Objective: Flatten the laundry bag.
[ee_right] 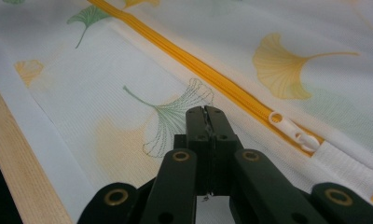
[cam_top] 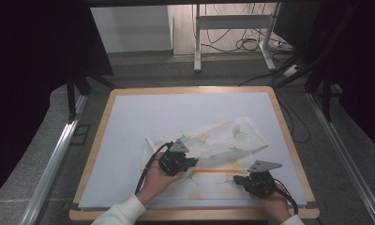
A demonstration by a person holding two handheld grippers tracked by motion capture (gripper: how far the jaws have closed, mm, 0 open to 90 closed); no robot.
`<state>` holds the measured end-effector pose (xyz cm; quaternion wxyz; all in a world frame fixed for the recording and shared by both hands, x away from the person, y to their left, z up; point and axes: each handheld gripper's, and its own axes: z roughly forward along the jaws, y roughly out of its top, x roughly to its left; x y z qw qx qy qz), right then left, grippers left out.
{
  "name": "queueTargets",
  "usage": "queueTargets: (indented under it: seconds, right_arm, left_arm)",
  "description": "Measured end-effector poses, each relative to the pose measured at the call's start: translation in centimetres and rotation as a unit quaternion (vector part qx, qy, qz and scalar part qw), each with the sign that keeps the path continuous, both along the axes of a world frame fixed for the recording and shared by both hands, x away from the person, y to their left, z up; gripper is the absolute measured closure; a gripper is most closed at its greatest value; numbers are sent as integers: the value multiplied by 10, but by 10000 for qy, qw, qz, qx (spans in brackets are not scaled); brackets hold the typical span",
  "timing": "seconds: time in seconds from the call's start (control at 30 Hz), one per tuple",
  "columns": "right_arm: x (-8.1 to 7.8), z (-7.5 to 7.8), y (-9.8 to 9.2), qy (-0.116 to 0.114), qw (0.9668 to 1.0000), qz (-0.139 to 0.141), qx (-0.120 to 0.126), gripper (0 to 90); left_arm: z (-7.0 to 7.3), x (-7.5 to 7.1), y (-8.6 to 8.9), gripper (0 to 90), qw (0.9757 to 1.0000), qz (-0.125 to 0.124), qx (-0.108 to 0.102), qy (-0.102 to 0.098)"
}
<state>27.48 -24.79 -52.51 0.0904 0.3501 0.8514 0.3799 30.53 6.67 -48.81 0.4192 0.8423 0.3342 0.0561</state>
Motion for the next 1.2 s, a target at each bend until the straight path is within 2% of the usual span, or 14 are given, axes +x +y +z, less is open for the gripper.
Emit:
queueTargets:
  seconds: [0.27, 0.43, 0.77, 0.93, 1.2]
  right_arm:
    - [0, -1, 0, -1, 10000, 50, -30, 890]
    - [1, -1, -2, 22, 10000, 59, -20, 890]
    - [1, -1, -2, 36, 10000, 68, 0, 890]
    - [2, -1, -2, 36, 10000, 77, -4, 890]
    - [2, -1, -3, 61, 9999, 90, 17, 890]
  left_arm:
    - [15, 15, 14, 896, 9997, 190, -162, -35]
    - [24, 25, 19, 896, 9995, 273, -85, -92]
    - [33, 43, 29, 896, 9986, 470, -10, -251]
    - [38, 60, 38, 896, 9972, 666, -29, -341]
    - [36, 88, 46, 896, 9955, 909, 54, -279]
